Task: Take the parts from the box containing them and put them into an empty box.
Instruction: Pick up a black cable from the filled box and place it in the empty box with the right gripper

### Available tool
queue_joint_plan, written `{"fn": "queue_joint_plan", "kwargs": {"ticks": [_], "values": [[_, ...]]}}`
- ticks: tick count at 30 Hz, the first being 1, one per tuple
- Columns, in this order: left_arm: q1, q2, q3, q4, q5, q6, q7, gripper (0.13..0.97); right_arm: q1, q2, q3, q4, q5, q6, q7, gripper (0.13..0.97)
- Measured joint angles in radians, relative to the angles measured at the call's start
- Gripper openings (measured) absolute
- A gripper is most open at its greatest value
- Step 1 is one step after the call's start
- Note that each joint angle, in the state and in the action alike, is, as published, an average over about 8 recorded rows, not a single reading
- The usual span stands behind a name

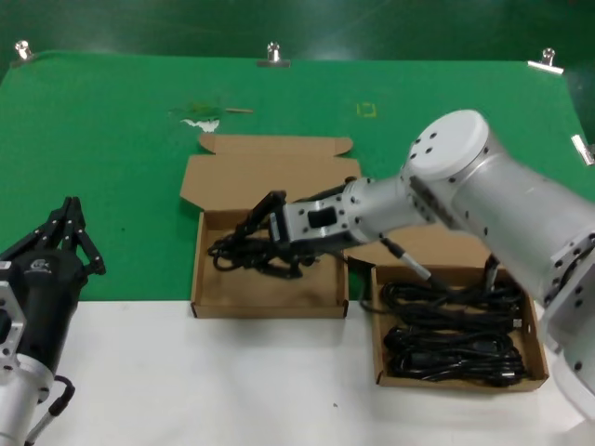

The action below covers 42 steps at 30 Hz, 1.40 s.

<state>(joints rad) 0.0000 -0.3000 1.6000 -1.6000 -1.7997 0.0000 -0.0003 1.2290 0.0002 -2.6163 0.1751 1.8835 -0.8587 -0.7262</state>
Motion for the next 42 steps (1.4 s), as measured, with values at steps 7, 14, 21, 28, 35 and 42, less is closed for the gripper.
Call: {"fn": "queue_joint_plan", "kwargs": {"ticks": [7,14,21,28,35,42], "values": [[0.000,0.000,0.000,0.000,0.000,0.000,0.000,0.151,-0.033,0.000,-0.113,0.034,0.106,0.071,-0.005,0.261],[0.000,0.000,0.000,0.000,0.000,0.000,0.000,0.151,-0.055,0.000,-0.133,0.043,0.115,0.126,-0.013,0.261],[0.000,0.000,0.000,0.000,0.000,0.000,0.000,0.151,-0.068,0.000,-0.136,0.042,0.105,0.177,-0.027,0.257],[0.000,0.000,0.000,0.000,0.000,0.000,0.000,0.151,-0.078,0.000,-0.137,0.050,0.099,0.219,-0.032,0.255],[0.000,0.000,0.000,0.000,0.000,0.000,0.000,0.151,-0.090,0.000,-0.137,0.062,0.104,0.247,-0.043,0.255],[0.000,0.000,0.000,0.000,0.000,0.000,0.000,0.151,-0.099,0.000,-0.137,0.078,0.105,0.270,-0.056,0.255]]}}
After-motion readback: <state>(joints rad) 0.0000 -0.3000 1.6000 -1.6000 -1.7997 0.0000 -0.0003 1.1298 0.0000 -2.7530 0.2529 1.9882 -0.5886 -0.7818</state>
